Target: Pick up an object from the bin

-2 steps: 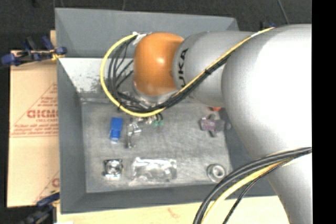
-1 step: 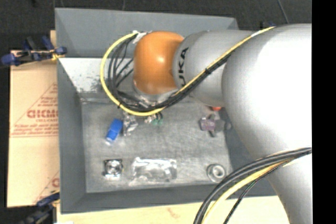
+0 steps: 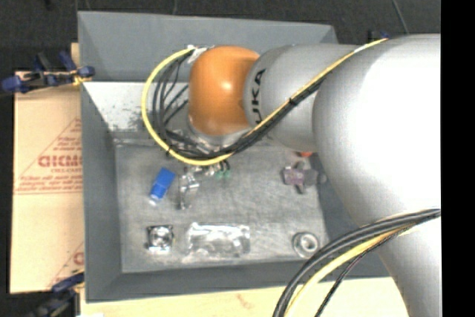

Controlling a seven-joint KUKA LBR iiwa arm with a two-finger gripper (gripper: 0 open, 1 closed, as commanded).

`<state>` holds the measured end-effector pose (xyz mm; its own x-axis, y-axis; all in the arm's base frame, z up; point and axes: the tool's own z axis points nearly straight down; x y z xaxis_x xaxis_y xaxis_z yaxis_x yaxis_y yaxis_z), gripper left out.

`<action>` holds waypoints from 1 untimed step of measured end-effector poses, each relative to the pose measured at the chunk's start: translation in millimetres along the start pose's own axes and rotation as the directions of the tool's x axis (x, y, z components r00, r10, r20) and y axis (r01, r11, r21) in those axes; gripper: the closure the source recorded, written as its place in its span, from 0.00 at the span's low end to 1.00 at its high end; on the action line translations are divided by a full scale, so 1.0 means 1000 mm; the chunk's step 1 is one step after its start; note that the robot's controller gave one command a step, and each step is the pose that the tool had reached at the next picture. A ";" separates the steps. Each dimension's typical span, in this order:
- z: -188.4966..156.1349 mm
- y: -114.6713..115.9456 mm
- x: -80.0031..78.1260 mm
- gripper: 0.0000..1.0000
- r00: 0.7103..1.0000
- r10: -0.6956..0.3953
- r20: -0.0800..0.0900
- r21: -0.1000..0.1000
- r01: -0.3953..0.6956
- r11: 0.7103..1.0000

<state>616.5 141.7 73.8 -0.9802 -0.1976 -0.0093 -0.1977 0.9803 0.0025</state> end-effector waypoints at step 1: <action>0.000 0.057 0.010 0.00 0.978 -0.208 0.001 0.002 0.208 0.978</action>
Offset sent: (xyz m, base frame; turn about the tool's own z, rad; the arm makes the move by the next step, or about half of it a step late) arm -0.0238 0.0533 -0.0038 -0.2102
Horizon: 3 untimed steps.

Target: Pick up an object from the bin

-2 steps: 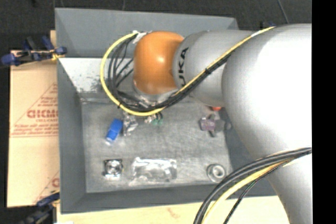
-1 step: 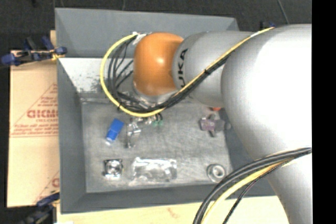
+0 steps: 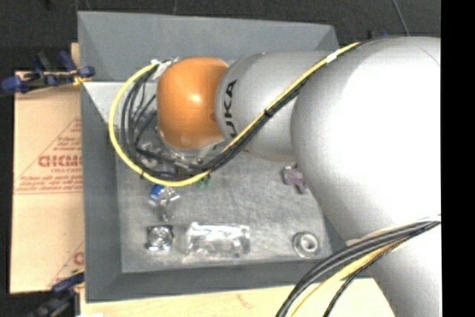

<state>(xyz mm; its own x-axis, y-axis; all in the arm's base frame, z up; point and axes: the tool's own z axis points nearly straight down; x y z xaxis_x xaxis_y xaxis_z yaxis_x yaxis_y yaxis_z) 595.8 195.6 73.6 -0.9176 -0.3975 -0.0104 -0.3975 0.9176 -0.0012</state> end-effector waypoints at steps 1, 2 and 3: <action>-0.002 -0.036 0.017 0.00 0.998 -0.066 0.000 -0.001 0.066 0.998; -0.004 -0.035 0.014 1.00 0.998 -0.065 0.008 0.000 0.065 0.998; -0.175 -0.042 0.030 1.00 0.998 -0.069 0.002 0.002 0.069 0.998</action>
Offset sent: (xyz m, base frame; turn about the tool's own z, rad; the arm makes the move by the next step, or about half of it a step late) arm -0.0049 -0.0389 -0.0021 -0.0691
